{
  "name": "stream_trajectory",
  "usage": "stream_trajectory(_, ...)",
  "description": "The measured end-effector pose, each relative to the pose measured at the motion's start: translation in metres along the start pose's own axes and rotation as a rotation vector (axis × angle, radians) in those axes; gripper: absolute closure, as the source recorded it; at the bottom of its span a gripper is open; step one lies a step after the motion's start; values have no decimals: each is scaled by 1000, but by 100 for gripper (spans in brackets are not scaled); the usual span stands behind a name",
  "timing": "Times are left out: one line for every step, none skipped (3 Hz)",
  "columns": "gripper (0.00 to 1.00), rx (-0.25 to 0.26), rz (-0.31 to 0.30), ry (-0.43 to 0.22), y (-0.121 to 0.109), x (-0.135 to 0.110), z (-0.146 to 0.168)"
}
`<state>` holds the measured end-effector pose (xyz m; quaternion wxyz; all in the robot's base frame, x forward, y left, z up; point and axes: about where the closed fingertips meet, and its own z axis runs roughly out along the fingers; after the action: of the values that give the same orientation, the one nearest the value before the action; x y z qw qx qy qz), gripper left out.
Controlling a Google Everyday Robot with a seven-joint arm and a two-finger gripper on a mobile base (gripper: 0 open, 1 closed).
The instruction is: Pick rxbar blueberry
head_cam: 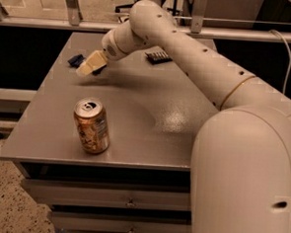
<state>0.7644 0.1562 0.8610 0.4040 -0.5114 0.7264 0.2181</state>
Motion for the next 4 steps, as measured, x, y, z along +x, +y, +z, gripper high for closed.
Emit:
stream_trajectory(9, 3, 17, -5, -7, 2, 21)
stream_trajectory(26, -5, 60, 8, -8, 4, 27)
stream_trajectory(49, -12, 96, 20, -8, 7, 27)
stream_trajectory(73, -20, 117, 28, -3, 10, 25)
